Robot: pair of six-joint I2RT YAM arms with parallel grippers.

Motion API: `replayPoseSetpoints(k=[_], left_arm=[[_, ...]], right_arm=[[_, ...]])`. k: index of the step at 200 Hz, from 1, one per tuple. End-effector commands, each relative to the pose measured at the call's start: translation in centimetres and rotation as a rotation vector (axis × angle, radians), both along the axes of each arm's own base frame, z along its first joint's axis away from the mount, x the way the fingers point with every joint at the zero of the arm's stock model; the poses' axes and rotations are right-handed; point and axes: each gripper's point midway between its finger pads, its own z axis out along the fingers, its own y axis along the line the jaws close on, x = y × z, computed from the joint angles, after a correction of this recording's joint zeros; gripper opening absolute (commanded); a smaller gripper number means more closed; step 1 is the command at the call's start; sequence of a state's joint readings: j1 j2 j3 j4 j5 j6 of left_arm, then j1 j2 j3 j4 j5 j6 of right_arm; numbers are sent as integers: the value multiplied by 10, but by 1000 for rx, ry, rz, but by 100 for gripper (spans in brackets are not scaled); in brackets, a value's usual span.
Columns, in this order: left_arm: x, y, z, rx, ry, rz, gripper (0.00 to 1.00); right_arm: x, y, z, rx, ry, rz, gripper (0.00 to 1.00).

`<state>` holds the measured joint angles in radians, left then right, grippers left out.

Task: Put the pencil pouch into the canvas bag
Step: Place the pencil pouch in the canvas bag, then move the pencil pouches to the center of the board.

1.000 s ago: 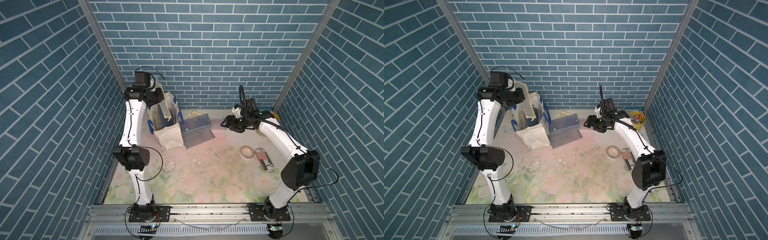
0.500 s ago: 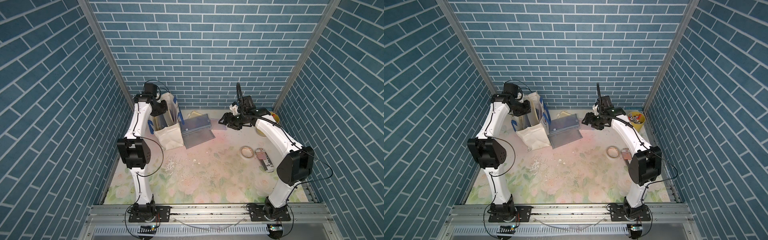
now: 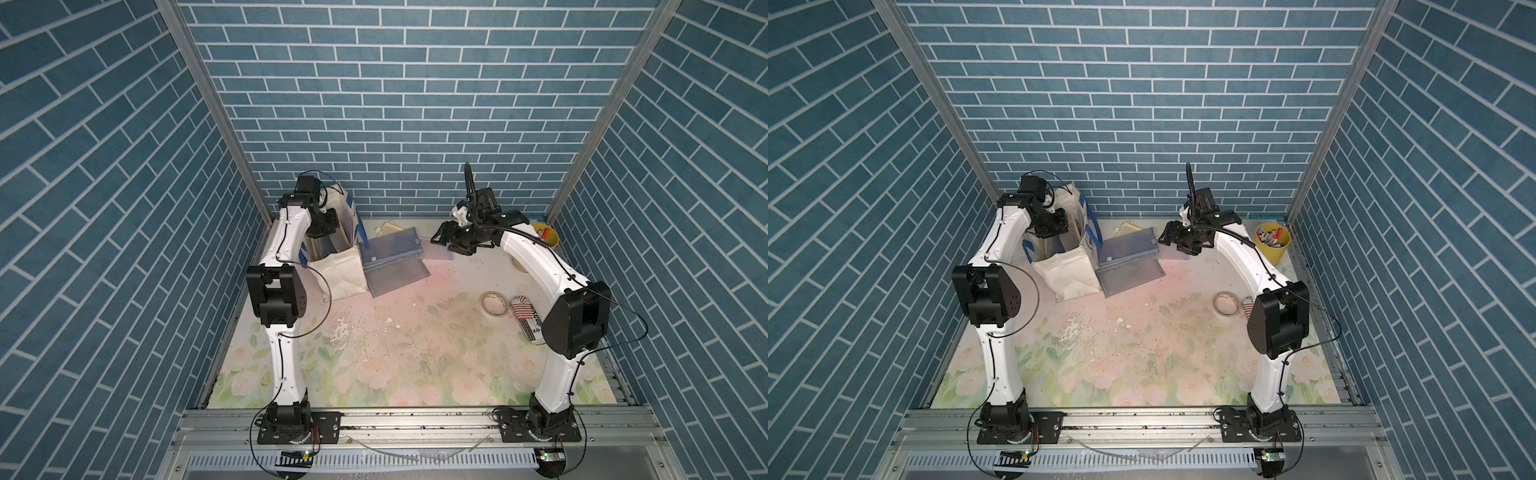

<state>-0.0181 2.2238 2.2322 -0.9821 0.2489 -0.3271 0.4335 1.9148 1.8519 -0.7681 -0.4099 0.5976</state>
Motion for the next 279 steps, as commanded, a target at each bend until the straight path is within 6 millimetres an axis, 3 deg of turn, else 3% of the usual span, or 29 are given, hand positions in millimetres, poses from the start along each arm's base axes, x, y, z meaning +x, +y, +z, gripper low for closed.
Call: replayPoseSetpoints(k=[1, 29, 58, 62, 74, 87, 128, 165, 186, 217, 254, 279], left_arm=[[4, 6, 19, 35, -46, 11, 24], [-2, 13, 43, 67, -100, 30, 47], [-25, 26, 73, 120, -156, 83, 78], [-29, 28, 77, 131, -165, 95, 81], [-41, 32, 87, 138, -190, 123, 86], [-53, 31, 97, 114, -219, 153, 88], [-89, -4, 112, 32, -289, 89, 88], [-126, -31, 124, -33, -335, 16, 87], [-144, -44, 132, -49, -359, -23, 87], [-155, -55, 146, -43, -397, -63, 87], [-160, -63, 153, -4, -414, -102, 87], [-165, -80, 157, 41, -449, -158, 87]], right_arm=[[15, 8, 0, -11, -22, 9, 69], [32, 15, -8, -35, -38, 44, 70], [53, 21, -20, -51, -49, 65, 69], [58, 25, -34, -55, -30, 67, 69], [70, 33, -44, -31, -26, 68, 69], [83, 45, -52, 27, -21, 57, 69], [115, 94, -79, 233, 4, 34, 68], [127, 112, -102, 238, -2, 44, 68], [131, 110, -125, 220, 24, 17, 67], [120, 97, -158, 131, 101, -15, 66], [93, 72, -172, 29, 164, -38, 66], [67, 51, -178, -5, 206, -54, 66]])
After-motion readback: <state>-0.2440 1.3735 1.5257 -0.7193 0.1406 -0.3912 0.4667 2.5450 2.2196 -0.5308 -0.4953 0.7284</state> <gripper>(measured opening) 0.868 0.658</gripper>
